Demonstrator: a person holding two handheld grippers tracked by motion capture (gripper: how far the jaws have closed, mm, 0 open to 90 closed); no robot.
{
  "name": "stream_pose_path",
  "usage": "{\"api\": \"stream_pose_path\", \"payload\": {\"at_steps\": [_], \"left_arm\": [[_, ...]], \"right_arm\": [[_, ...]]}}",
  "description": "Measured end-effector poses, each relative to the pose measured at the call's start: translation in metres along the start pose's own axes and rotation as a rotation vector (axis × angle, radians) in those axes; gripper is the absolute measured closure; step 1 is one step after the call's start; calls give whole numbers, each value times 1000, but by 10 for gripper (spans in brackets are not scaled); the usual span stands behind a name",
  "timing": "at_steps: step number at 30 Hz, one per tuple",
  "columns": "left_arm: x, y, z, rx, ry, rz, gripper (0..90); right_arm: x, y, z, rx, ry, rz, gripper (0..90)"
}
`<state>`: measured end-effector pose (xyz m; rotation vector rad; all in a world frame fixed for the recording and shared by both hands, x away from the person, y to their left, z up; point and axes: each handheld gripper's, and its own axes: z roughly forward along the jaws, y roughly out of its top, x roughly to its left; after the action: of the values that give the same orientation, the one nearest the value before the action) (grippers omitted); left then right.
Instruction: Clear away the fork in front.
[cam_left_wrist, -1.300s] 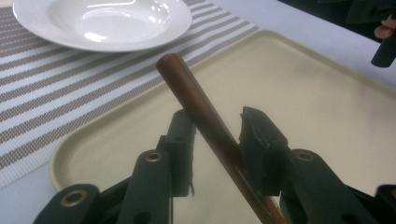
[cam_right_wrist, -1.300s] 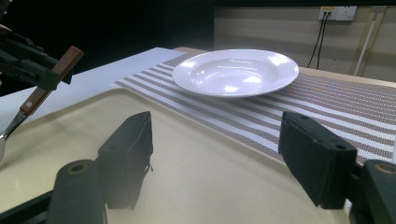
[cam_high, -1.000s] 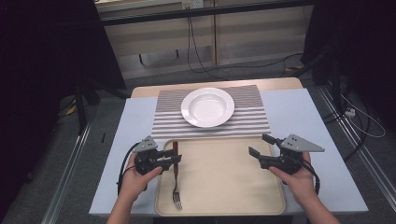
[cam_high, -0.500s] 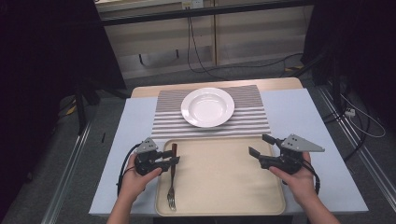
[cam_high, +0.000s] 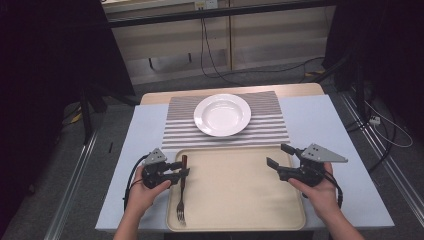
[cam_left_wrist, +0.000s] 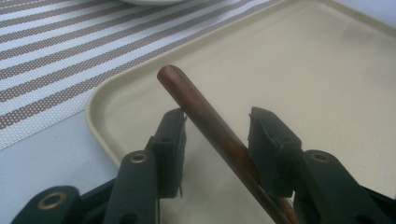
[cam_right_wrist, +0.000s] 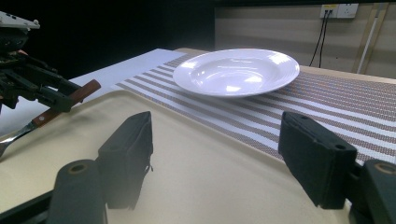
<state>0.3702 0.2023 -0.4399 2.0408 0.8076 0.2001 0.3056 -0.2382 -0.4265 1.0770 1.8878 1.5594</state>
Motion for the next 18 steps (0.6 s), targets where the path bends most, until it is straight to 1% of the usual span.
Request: {"api": "stream_pose_path", "payload": {"at_steps": [3,5,8,11,15,16,18], "left_arm": [[1,-1,0,1,9,10,558],[1,-2,0,0,8,3,560],[2,-3,-1,1,15,4,548],[2,-2,-2,-9,22,1,532],[0,-1,-4,-29,22,-1,493],[-1,-1,-5,-30,25,-7,470],[-2,0,-6,-43,25,-17,452]], "right_arm": [[0,0,-1,0,1,-2,263],[-1,0,-1,-1,0,-2,263],[-1,0,0,0,-1,-1,263],[-1,0,0,1,1,-2,264],[0,0,0,0,1,-2,264],[-1,0,0,-1,0,3,264],[-1,0,0,-2,0,3,264]]}}
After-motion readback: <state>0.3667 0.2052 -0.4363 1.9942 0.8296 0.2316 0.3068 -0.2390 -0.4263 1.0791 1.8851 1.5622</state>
